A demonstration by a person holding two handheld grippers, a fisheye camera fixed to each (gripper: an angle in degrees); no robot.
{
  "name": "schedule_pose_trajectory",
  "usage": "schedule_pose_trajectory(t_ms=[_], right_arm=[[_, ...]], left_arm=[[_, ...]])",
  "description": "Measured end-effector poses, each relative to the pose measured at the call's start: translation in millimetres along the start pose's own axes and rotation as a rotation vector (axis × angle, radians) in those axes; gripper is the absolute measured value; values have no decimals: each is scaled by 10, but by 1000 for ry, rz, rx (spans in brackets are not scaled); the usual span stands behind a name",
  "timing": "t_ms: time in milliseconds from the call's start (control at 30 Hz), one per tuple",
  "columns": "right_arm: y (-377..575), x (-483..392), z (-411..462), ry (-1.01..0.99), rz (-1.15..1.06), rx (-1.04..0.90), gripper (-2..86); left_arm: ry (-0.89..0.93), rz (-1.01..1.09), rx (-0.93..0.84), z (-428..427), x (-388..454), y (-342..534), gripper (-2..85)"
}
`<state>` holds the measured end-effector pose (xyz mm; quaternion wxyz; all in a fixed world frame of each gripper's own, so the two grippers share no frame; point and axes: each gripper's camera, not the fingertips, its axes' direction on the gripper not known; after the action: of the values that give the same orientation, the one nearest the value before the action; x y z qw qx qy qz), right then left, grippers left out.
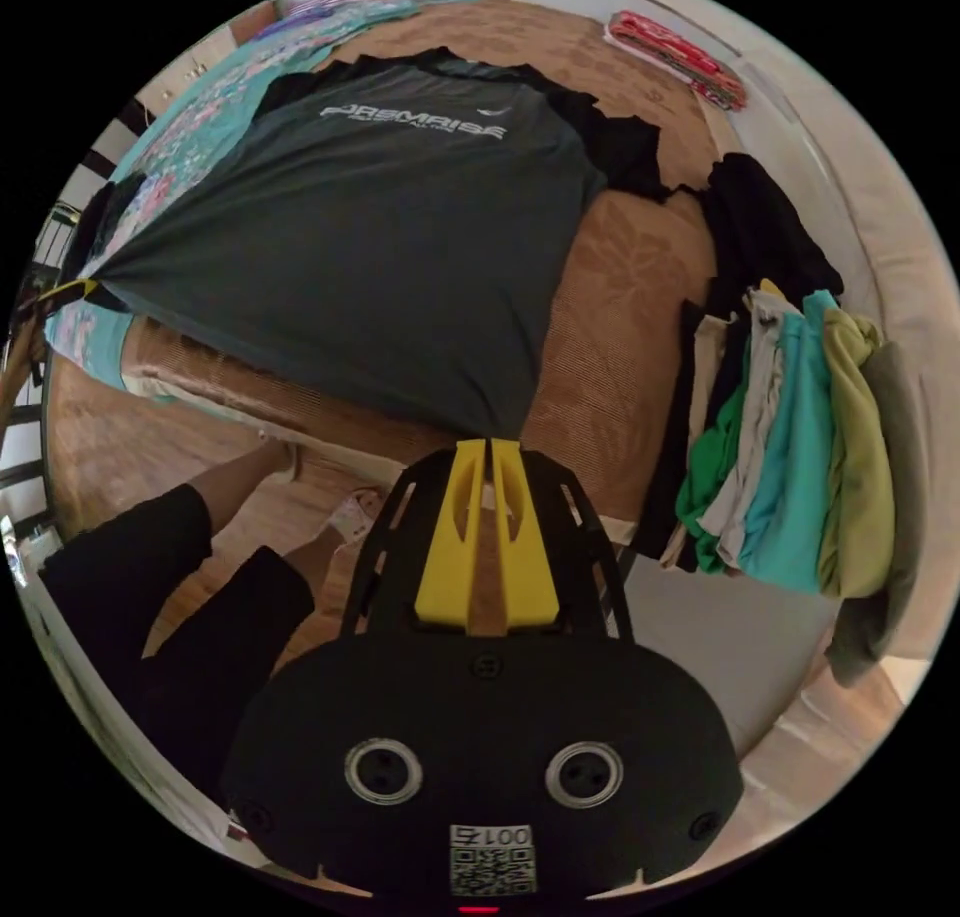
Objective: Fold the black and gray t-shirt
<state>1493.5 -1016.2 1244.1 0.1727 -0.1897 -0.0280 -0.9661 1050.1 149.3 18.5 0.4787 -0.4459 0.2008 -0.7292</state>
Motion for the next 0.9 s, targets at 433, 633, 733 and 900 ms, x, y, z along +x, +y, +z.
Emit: schedule_pose_trajectory(t_ms=[433,633,733,900], right_arm=[[244,422,98,-355,50,103,4],[508,-79,470,30,-36,135,2],[615,-258,577,105,-74,109,1],[501,-245,569,1,-5,139,3]], left_arm=[[-73,164,-145,261,740,-221,-9],[-255,194,-156,629,1199,-327,-9],[-251,170,-140,723,1408,-469,-9],[-185,118,-106,714,1690,-792,-9]])
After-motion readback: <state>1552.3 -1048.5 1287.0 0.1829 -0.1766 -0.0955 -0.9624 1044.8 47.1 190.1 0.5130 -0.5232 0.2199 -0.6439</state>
